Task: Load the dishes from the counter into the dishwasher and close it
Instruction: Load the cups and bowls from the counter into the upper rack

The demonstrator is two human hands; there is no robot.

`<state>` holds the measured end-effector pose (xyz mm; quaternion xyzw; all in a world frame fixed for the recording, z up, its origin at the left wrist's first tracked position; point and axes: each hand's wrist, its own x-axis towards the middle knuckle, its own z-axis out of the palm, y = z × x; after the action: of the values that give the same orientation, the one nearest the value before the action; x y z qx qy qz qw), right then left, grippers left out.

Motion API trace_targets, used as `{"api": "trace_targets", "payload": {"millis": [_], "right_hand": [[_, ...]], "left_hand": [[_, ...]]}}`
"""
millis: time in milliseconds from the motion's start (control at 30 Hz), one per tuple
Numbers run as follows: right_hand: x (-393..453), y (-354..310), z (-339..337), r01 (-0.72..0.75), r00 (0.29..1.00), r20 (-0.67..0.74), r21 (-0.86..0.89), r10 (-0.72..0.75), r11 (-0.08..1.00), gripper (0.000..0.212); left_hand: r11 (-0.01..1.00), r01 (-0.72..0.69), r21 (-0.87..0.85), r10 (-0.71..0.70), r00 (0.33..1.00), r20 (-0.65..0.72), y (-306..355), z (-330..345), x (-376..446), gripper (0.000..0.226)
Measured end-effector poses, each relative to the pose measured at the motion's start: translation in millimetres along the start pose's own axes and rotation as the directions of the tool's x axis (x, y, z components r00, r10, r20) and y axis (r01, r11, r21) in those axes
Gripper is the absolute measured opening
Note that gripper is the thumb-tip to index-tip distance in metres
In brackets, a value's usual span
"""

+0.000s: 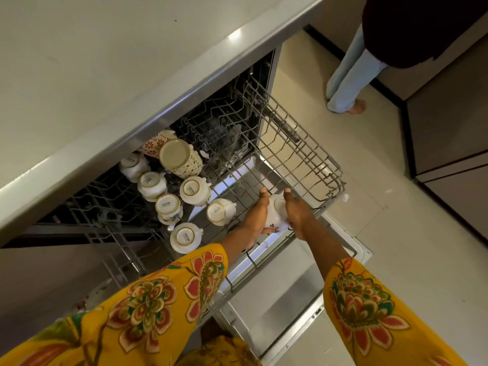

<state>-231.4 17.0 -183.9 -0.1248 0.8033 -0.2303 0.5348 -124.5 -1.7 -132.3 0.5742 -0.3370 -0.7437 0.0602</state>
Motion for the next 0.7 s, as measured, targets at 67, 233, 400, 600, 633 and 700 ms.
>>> {"api": "trace_targets", "payload": {"millis": [67, 233, 400, 600, 633, 700], "right_hand": [[-4, -3, -1, 0.009, 1.000, -0.017, 0.007, -0.009, 1.000, 0.066], [-17, -11, -6, 0.038, 0.989, -0.144, 0.055, -0.029, 0.998, 0.059], [-39, -19, 4, 0.109, 0.978, -0.183, 0.050, -0.098, 0.993, 0.059], [-96, -34, 56, 0.185, 0.982, -0.032, -0.070, -0.187, 0.980, 0.056], [-107, -36, 67, 0.196, 0.980, -0.004, -0.094, -0.197, 0.976, 0.054], [-128, -40, 92, 0.233, 0.972, 0.054, -0.164, -0.227, 0.958, 0.052]], "left_hand": [[0.999, 0.015, -0.031, -0.015, 1.000, 0.014, 0, -2, -3, 0.057], [0.992, -0.014, -0.125, 0.019, 0.999, 0.037, 7, -11, -20, 0.064], [0.981, -0.068, -0.183, 0.065, 0.998, -0.022, 13, -31, -48, 0.065], [0.951, -0.148, -0.272, 0.109, 0.982, -0.153, 6, -80, -93, 0.065], [0.941, -0.162, -0.296, 0.115, 0.979, -0.171, 3, -91, -102, 0.065], [0.921, -0.199, -0.335, 0.131, 0.968, -0.215, -4, -115, -121, 0.064]]}}
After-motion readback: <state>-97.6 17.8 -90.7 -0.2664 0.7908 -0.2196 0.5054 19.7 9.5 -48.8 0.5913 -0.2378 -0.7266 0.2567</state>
